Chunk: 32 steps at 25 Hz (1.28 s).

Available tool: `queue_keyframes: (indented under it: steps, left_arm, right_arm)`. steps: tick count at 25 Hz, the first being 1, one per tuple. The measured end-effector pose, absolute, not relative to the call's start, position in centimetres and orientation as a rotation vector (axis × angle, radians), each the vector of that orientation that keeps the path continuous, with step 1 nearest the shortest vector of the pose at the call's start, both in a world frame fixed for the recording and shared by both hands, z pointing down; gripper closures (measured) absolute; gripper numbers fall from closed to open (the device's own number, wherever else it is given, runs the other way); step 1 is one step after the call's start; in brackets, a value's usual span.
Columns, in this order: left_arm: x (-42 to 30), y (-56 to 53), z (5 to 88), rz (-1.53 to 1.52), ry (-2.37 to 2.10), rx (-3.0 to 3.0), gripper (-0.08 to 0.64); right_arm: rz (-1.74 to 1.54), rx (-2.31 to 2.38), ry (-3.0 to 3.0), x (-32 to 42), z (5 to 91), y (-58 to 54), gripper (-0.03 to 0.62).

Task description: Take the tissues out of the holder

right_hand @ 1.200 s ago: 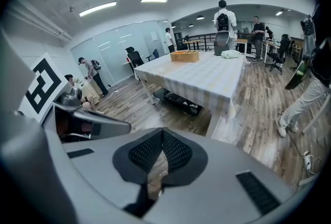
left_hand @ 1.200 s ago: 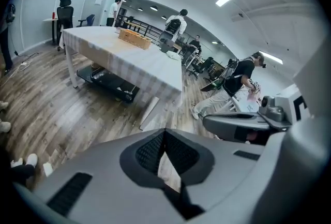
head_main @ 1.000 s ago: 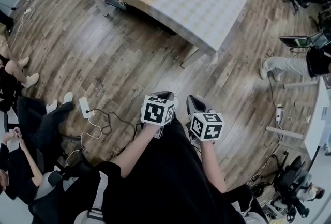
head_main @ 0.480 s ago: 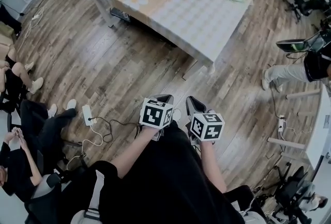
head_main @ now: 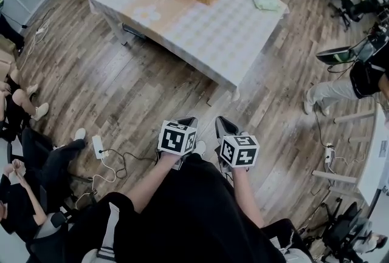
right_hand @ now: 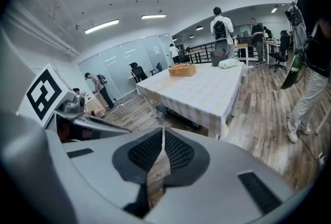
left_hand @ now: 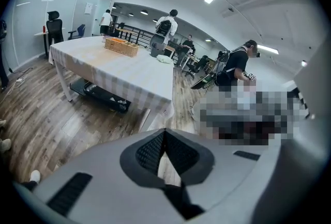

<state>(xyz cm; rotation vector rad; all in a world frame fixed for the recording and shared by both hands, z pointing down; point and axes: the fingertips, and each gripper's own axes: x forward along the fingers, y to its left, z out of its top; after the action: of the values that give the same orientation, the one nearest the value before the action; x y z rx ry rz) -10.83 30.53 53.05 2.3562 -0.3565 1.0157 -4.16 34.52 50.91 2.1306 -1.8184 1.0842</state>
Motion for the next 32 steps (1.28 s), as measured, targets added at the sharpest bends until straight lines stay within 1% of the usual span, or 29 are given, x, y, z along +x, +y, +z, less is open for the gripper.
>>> queue_keyframes:
  steps: [12,23,32]
  left_arm:
    - [-6.1,30.7,53.6,1.010,-0.401,2.351,0.560]
    - [-5.5,30.9,53.9,1.004,-0.424,2.334,0.560]
    - [-4.2,31.2,53.9,1.027,-0.403,2.345,0.560]
  right_arm:
    - [1.087,2.034,-1.936,-0.9,51.9,33.3,0.575]
    - [1.098,1.968,-1.992,-1.3,52.2,32.8,0.575]
    - [1.090,1.956,-1.887,0.4,53.6,33.5,0.575]
